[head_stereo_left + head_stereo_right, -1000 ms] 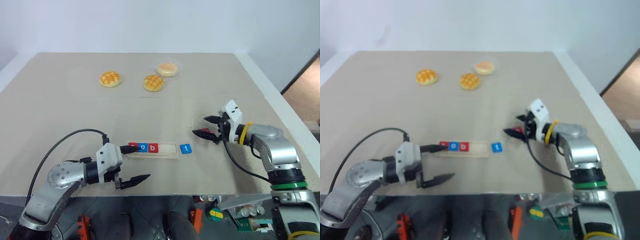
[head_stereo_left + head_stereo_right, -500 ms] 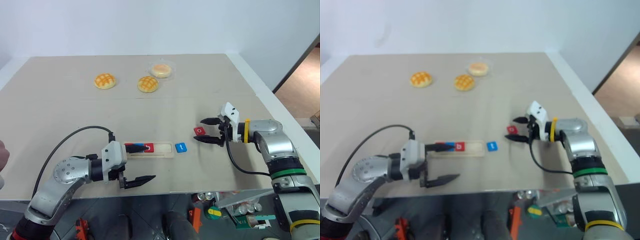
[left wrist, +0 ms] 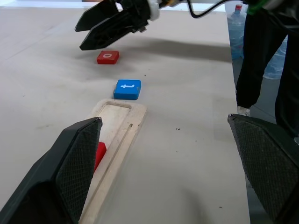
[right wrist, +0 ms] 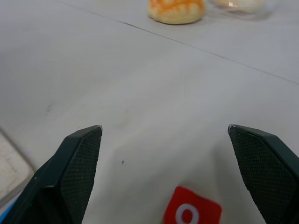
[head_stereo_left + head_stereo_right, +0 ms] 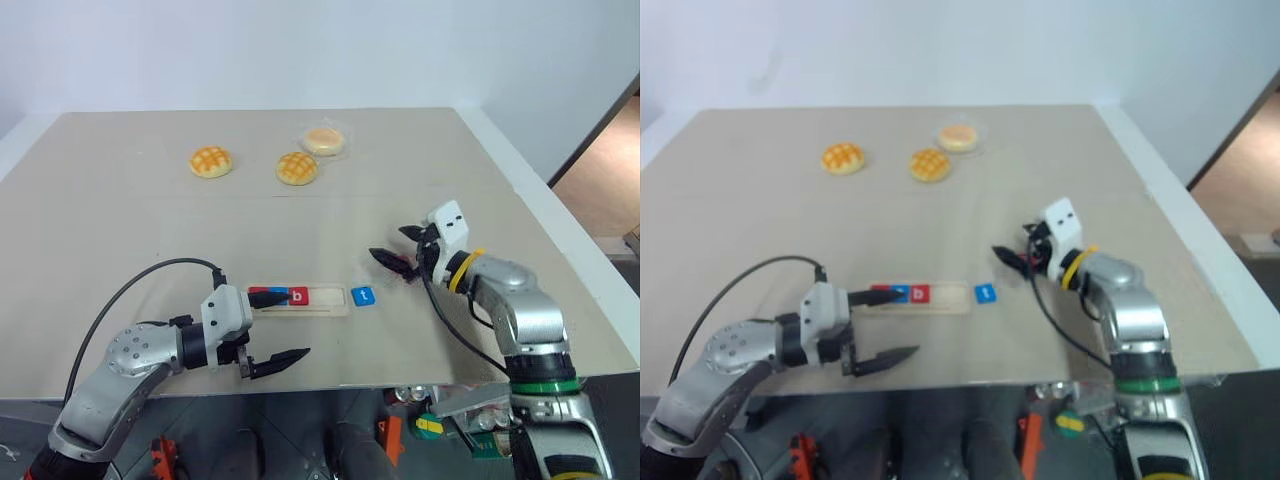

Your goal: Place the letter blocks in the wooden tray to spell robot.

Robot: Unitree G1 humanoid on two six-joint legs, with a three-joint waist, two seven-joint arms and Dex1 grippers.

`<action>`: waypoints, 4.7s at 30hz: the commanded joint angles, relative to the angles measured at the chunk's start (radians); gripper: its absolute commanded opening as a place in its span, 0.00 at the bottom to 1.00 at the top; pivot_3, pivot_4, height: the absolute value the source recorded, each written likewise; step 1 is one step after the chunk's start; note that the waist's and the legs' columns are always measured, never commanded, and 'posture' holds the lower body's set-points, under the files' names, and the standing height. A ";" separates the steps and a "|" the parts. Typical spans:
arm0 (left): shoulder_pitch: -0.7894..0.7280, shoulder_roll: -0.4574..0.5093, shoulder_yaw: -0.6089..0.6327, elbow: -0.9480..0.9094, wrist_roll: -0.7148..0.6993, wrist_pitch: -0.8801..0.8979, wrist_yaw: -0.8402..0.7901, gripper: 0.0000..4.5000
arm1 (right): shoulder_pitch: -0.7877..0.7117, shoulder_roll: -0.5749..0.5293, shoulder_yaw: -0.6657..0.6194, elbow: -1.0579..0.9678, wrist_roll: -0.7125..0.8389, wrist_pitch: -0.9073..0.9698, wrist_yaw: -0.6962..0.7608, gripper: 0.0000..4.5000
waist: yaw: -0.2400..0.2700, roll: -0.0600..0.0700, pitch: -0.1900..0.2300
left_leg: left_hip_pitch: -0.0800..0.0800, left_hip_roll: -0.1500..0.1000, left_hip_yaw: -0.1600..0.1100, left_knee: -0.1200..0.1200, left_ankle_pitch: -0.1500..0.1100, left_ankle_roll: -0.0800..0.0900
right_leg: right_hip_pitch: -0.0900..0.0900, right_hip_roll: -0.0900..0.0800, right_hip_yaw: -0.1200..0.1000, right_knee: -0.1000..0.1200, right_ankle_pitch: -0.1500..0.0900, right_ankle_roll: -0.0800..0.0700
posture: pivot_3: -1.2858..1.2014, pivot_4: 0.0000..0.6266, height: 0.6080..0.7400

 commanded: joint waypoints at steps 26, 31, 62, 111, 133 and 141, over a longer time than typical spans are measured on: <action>-0.028 -0.062 0.029 -0.045 -0.088 0.084 0.100 1.00 | 0.134 0.285 -0.056 -0.126 -0.084 0.100 -0.564 0.65 | -0.001 0.000 0.000 | 0.001 -0.001 0.003 -0.001 0.000 0.000 | -0.001 -0.001 0.003 -0.001 -0.001 0.000 | 0.52 0.24 1.00; -0.029 -0.060 0.026 -0.045 -0.083 0.085 0.102 1.00 | 0.176 0.304 -0.034 -0.173 -0.109 0.111 -0.604 0.28 | -0.001 0.000 0.000 | 0.001 0.000 0.003 -0.001 0.000 0.000 | -0.001 -0.001 0.002 -0.001 -0.001 0.000 | 0.52 0.24 1.00; -0.055 -0.039 0.012 -0.013 -0.070 0.106 0.046 1.00 | 0.231 0.381 -0.112 -0.810 -0.020 0.712 -0.616 1.00 | -0.001 -0.001 -0.001 | -0.005 0.000 0.002 -0.010 0.000 -0.001 | -0.003 -0.003 0.000 -0.013 -0.001 0.001 | 0.52 0.24 1.00; -0.077 -0.047 -0.028 0.049 -0.011 0.016 0.007 1.00 | 0.176 -0.349 0.123 0.049 0.048 -0.156 0.513 0.94 | 0.019 -0.001 -0.001 | -0.007 -0.001 -0.004 0.002 -0.001 0.000 | 0.002 -0.002 -0.005 -0.014 0.005 0.004 | 0.52 0.24 1.00; -0.094 -0.075 -0.012 0.096 0.013 0.003 0.025 1.00 | 0.186 -0.304 0.045 -0.283 0.155 0.143 0.232 0.27 | 0.025 0.000 -0.001 | -0.007 -0.002 -0.002 0.004 0.000 0.000 | 0.003 -0.003 -0.004 -0.014 0.005 0.004 | 0.52 0.24 1.00; -0.073 -0.117 0.049 0.096 0.025 0.053 0.180 1.00 | -0.190 -0.203 0.245 -0.153 0.131 0.113 0.322 0.27 | 0.017 0.000 -0.001 | -0.006 0.001 -0.003 0.004 0.001 0.002 | 0.002 0.001 -0.004 -0.014 0.009 0.003 | 0.52 0.24 1.00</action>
